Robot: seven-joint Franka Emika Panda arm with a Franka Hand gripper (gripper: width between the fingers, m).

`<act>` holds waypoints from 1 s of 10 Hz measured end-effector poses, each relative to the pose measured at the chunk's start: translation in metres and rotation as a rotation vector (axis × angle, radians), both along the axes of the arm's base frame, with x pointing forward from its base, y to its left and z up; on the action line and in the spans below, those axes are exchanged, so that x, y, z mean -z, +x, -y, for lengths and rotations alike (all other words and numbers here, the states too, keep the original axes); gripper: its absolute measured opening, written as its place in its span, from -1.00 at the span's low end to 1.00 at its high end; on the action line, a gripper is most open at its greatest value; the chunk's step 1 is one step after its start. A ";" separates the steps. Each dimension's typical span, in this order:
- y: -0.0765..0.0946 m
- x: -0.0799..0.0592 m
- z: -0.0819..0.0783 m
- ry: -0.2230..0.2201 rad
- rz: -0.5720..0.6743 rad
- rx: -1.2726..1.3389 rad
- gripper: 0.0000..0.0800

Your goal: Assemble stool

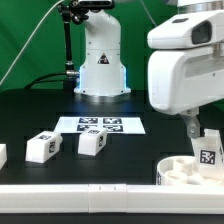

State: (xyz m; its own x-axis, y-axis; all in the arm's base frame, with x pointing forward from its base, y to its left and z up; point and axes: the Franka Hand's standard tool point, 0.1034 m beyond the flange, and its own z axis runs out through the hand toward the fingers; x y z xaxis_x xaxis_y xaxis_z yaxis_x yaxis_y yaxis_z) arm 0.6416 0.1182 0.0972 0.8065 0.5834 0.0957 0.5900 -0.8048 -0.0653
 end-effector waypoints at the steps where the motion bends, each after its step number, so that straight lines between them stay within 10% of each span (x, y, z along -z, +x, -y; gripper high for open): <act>1: 0.000 0.000 -0.001 -0.010 0.011 -0.064 0.62; 10: -0.001 0.018 0.003 -0.028 0.034 -0.329 0.62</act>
Offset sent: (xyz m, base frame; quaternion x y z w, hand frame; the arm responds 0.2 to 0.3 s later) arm 0.0000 0.0000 0.0000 0.0000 0.0000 -0.1938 0.9810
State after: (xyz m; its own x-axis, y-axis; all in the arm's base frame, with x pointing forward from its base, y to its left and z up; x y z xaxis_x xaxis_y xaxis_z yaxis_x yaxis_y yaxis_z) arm 0.6404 0.1151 0.0794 0.5711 0.8148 0.1001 0.8200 -0.5720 -0.0216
